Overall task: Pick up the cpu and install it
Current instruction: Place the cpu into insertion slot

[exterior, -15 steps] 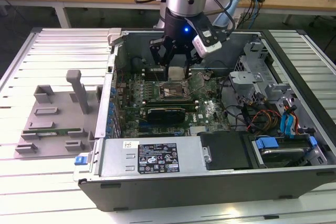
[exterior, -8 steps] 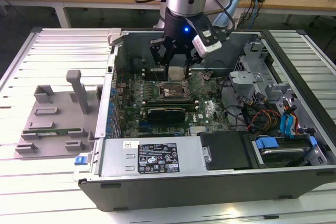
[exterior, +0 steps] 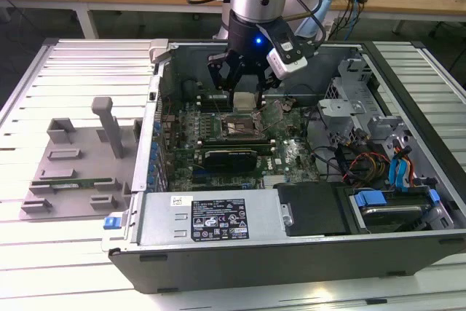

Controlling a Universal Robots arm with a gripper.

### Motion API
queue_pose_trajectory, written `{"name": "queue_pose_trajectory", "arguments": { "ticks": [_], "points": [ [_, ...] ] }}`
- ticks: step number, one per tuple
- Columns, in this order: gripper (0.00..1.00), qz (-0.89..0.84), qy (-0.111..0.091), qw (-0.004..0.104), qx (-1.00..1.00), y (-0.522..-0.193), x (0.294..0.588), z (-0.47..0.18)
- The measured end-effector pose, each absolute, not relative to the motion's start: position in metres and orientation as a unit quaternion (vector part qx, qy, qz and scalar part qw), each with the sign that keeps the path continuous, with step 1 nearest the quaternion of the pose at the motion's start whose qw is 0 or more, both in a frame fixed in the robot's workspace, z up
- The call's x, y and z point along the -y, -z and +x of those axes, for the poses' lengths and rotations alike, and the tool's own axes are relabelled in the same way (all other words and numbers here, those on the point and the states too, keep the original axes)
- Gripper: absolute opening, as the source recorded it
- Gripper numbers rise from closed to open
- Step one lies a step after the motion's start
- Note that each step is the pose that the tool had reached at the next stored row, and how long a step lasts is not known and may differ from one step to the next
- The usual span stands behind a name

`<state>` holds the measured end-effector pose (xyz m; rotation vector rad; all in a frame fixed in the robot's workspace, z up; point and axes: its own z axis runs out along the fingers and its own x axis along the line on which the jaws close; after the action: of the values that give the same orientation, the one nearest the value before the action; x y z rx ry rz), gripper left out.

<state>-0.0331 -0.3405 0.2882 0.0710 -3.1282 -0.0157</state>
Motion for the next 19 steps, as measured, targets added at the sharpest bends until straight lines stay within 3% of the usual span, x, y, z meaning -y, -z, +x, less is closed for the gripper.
{"name": "queue_pose_trajectory", "arguments": {
  "ticks": [19],
  "points": [
    [0.55, -0.135, 0.006, 0.005, 0.991, -0.2874, 0.3405, -0.0331]
  ]
}}
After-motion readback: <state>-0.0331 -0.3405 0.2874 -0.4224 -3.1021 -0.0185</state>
